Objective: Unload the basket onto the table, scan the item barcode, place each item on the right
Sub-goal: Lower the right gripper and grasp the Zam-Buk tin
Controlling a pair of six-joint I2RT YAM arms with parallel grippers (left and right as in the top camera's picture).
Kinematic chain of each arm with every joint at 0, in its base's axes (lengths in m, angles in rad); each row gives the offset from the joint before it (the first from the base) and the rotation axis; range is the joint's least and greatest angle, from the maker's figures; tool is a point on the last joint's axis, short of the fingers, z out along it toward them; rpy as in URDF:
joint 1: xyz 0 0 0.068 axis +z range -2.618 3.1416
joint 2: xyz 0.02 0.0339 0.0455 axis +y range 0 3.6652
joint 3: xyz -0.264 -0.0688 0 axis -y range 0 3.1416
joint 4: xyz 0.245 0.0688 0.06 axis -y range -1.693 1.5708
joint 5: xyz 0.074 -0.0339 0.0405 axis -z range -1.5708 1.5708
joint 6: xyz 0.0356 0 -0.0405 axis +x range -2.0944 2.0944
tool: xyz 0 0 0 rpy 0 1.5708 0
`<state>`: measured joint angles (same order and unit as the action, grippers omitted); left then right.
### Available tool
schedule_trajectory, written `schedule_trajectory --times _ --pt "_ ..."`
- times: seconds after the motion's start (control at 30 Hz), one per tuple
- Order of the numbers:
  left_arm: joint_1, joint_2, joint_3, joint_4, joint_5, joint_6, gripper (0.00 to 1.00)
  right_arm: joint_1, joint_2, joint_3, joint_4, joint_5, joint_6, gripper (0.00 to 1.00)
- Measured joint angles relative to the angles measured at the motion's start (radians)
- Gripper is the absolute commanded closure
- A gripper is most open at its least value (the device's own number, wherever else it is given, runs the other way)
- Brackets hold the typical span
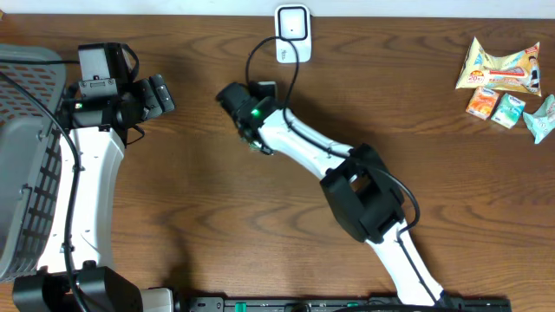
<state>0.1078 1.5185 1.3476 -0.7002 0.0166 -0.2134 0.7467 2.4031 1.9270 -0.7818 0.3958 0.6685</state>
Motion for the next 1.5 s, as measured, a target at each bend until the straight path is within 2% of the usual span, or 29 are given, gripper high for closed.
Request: schedule_trajectory --times 0.2,0.37,0.4,0.43,0.47,0.53,0.8,0.83,0.9,0.93,1.17,1.23,1.37,1.43,1.5 --pt "0.000 0.000 0.000 0.000 0.000 0.000 0.02 -0.011 -0.008 0.000 -0.023 -0.125 -0.004 0.10" --pt "0.000 0.000 0.000 0.000 0.000 0.000 0.02 -0.010 -0.020 0.002 -0.112 -0.195 -0.003 0.01" --pt "0.000 0.000 0.000 0.000 0.000 0.000 0.02 -0.011 -0.022 0.004 -0.136 -0.212 -0.005 0.01" --pt "0.000 0.000 0.000 0.000 0.000 0.000 0.02 -0.013 -0.024 0.004 -0.149 -0.228 -0.006 0.08" --pt "0.000 0.000 0.000 0.000 0.000 0.000 0.02 -0.016 -0.024 0.005 -0.156 -0.251 -0.005 0.11" --pt "0.000 0.000 0.000 0.000 0.000 0.000 0.03 -0.022 -0.024 0.005 -0.160 -0.281 -0.007 0.01" --pt "0.000 0.000 0.000 0.000 0.000 0.000 0.02 -0.036 -0.027 0.006 -0.127 -0.326 -0.015 0.01" --pt "0.000 0.000 0.000 0.000 0.000 0.000 0.03 -0.036 -0.027 0.006 -0.123 -0.328 -0.015 0.05" --pt "0.000 0.000 0.000 0.000 0.000 0.000 0.02 -0.036 -0.027 0.006 -0.115 -0.329 -0.023 0.26" --pt "0.000 0.000 0.000 0.000 0.000 0.000 0.02 -0.036 -0.027 0.006 -0.114 -0.328 -0.024 0.29" --pt "0.000 0.000 0.000 0.000 0.000 0.000 0.03 -0.036 -0.027 0.006 -0.113 -0.307 -0.018 0.28" --pt "0.000 0.000 0.000 0.000 0.000 0.000 0.02 -0.036 -0.027 0.006 -0.113 -0.298 -0.018 0.32" --pt "0.000 0.000 0.000 0.000 0.000 0.000 0.02 -0.036 -0.027 0.006 -0.114 -0.288 -0.015 0.34" --pt "0.000 0.000 0.000 0.000 0.000 0.000 0.02 -0.036 -0.027 0.006 -0.114 -0.288 -0.014 0.41" --pt "0.000 0.000 0.000 0.000 0.000 0.000 0.02 -0.036 -0.027 0.006 -0.115 -0.294 -0.013 0.42"
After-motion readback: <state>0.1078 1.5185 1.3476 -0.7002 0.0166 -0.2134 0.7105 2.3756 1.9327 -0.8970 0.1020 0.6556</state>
